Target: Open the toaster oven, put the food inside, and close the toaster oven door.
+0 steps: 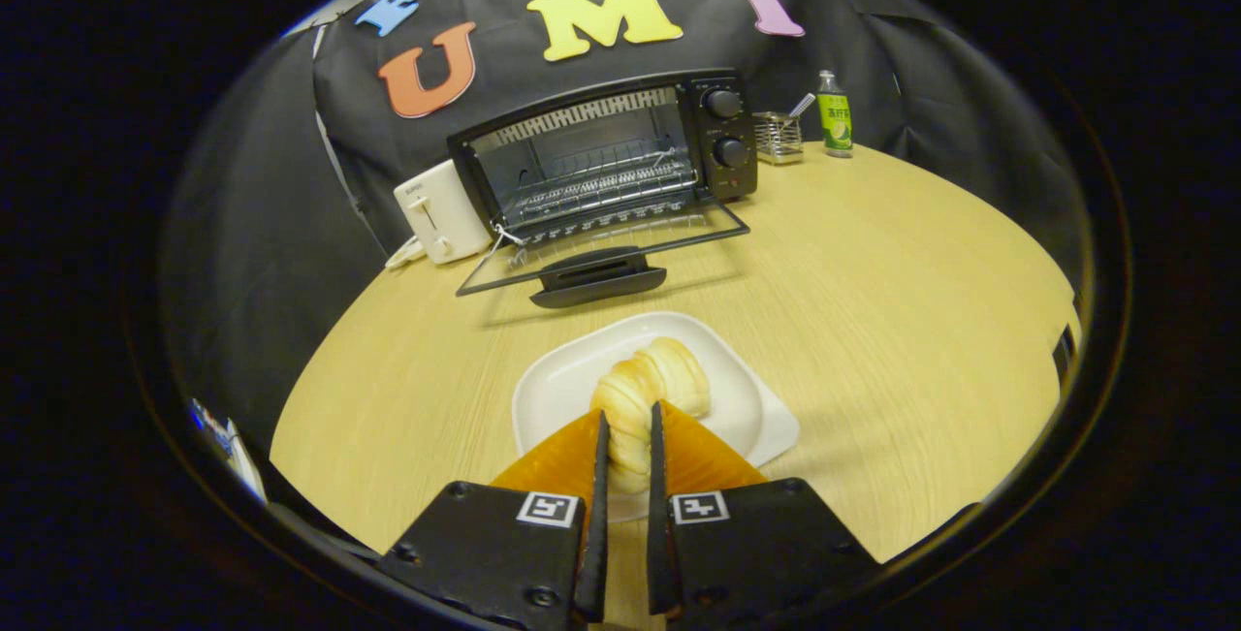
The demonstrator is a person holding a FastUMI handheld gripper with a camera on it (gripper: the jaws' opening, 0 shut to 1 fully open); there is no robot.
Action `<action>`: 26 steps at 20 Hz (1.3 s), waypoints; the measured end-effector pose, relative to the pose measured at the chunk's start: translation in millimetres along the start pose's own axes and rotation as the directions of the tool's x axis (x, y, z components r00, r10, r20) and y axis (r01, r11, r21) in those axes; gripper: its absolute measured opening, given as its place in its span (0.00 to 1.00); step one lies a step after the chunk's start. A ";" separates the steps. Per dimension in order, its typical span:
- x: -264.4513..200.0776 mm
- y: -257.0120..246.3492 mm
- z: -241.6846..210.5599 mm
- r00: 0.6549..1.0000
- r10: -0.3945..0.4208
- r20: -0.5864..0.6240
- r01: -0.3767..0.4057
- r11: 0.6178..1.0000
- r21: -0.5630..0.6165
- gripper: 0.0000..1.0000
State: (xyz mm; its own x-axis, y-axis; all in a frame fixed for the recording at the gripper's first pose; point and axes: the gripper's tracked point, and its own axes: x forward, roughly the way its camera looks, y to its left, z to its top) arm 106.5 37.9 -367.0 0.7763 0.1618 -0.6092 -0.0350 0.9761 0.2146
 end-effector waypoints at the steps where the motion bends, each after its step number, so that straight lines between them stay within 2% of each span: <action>1: -3.4 1.7 6.4 1.000 0.008 0.015 -0.008 1.000 0.008 0.22; 6: -16.2 20.1 64.3 0.990 0.079 0.113 -0.083 0.996 0.035 0.22; 11: 7.5 38.5 137.0 0.975 0.128 0.179 -0.145 0.986 0.085 0.22; 17: 92.1 56.2 206.3 0.965 0.136 0.224 -0.164 0.980 0.111 0.22; 24: 193.6 57.3 241.3 0.968 0.073 0.241 -0.100 0.990 0.100 0.22; 26: 209.3 63.2 243.9 0.967 0.083 0.240 -0.110 0.989 0.100 0.22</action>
State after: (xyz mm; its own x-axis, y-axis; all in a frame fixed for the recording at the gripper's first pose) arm 420.3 98.0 -294.8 0.8991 0.2028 -0.3880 -0.0569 0.9329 0.3557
